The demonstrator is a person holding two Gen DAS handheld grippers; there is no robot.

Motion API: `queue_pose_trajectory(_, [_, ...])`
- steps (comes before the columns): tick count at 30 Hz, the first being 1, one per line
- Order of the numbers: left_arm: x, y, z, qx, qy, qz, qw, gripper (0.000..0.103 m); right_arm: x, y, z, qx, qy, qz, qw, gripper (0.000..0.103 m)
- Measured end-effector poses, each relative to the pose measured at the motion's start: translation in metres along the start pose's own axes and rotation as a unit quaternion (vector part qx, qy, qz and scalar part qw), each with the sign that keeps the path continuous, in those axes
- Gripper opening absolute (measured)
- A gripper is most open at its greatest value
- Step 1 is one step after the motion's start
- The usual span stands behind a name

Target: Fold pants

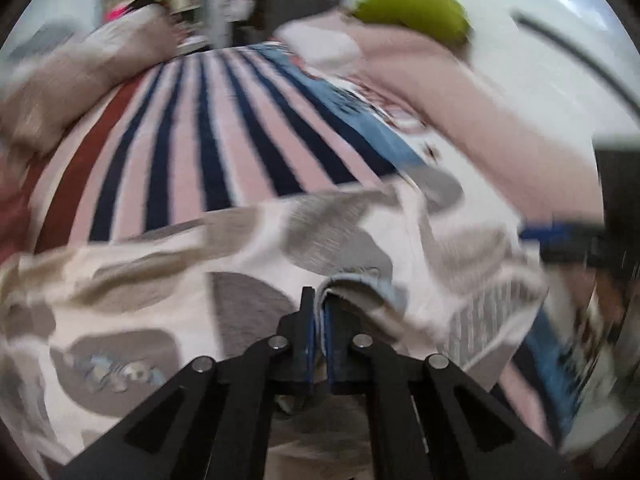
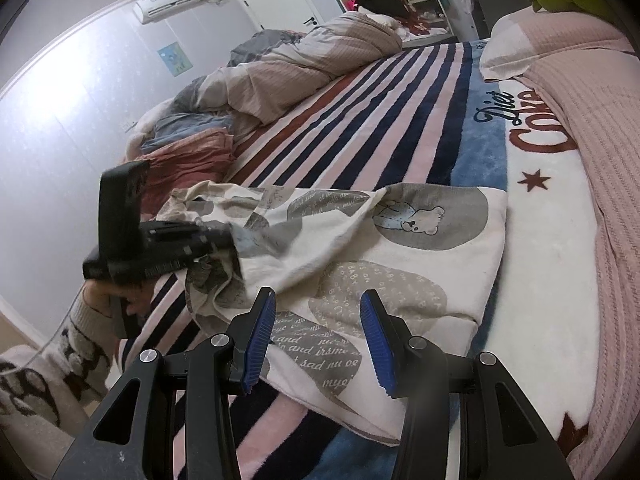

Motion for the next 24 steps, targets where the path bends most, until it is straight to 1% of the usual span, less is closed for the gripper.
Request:
queue_pose_trajectory(2, [-0.025, -0.003, -0.002, 0.008, -0.011, -0.046, 0.9988, 0.002, -0.002, -0.001, 0.0, 0.0, 0.0, -0.002, 1.0, 0.04])
queue_pose_trajectory(3, [-0.032, -0.003, -0.001, 0.006, -0.018, -0.058, 0.9981, 0.002, -0.003, -0.001, -0.001, 0.0, 0.0, -0.002, 1.0, 0.04])
queue_pose_trajectory(6, [-0.055, -0.002, 0.003, 0.004, -0.059, -0.085, 0.9946, 0.003, -0.006, -0.002, 0.0, 0.0, 0.001, -0.004, 1.0, 0.04])
queue_pose_trajectory(7, [-0.062, -0.003, 0.003, 0.003, -0.063, -0.09, 0.9939, 0.003, -0.007, -0.003, 0.0, 0.0, 0.001, -0.004, 1.0, 0.04])
queue_pose_trajectory(8, [-0.063, -0.002, 0.0, 0.003, -0.051, -0.09, 0.9946, 0.004, -0.008, -0.004, 0.001, -0.001, 0.0, -0.005, 1.0, 0.04])
queue_pose_trajectory(9, [-0.062, -0.003, -0.004, 0.005, -0.033, -0.086, 0.9958, 0.011, -0.009, -0.004, 0.001, -0.002, 0.0, -0.007, 1.0, 0.04])
queue_pose_trajectory(10, [-0.056, -0.003, -0.011, 0.008, -0.015, -0.071, 0.9974, 0.036, -0.011, -0.004, -0.001, -0.002, 0.0, -0.009, 1.0, 0.04])
queue_pose_trajectory(11, [-0.049, -0.003, -0.017, 0.016, -0.005, -0.051, 0.9986, 0.051, -0.012, -0.004, -0.001, -0.002, 0.001, -0.01, 1.0, 0.04])
queue_pose_trajectory(12, [-0.043, -0.002, -0.023, 0.024, 0.0, -0.032, 0.9992, 0.062, -0.013, -0.005, -0.001, -0.003, 0.001, -0.011, 1.0, 0.04])
queue_pose_trajectory(14, [-0.02, -0.003, -0.026, 0.016, 0.023, 0.016, 0.9995, 0.062, -0.014, -0.005, -0.002, -0.002, 0.0, -0.012, 1.0, 0.04])
queue_pose_trajectory(16, [-0.001, 0.0, -0.025, 0.003, 0.046, 0.051, 0.9976, 0.063, -0.015, -0.005, -0.002, -0.002, -0.001, -0.012, 1.0, 0.04])
queue_pose_trajectory(19, [0.029, 0.003, -0.01, -0.026, 0.05, 0.105, 0.9929, 0.063, -0.015, -0.004, -0.001, -0.005, -0.001, -0.012, 1.0, 0.04])
queue_pose_trajectory(21, [0.041, 0.007, 0.005, -0.049, 0.037, 0.131, 0.9894, 0.063, -0.013, -0.004, -0.001, -0.006, 0.0, -0.011, 1.0, 0.04])
queue_pose_trajectory(23, [0.046, 0.01, 0.023, -0.072, -0.002, 0.149, 0.9861, 0.063, -0.012, -0.004, -0.002, -0.005, -0.001, -0.01, 1.0, 0.04])
queue_pose_trajectory(24, [0.046, 0.012, 0.029, -0.078, -0.016, 0.157, 0.9844, 0.063, -0.011, -0.003, -0.003, -0.004, -0.001, -0.01, 1.0, 0.04])
Point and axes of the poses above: each gripper's, at about its wrist camera, not at the fingertips, and z roughly the way its jaws point, x to its right, y to its underside, the point moved 1 cm from there along z, roughly the way its jaws point, and after that the axes turned 6 degrees about -z, right-handed, at the moved point
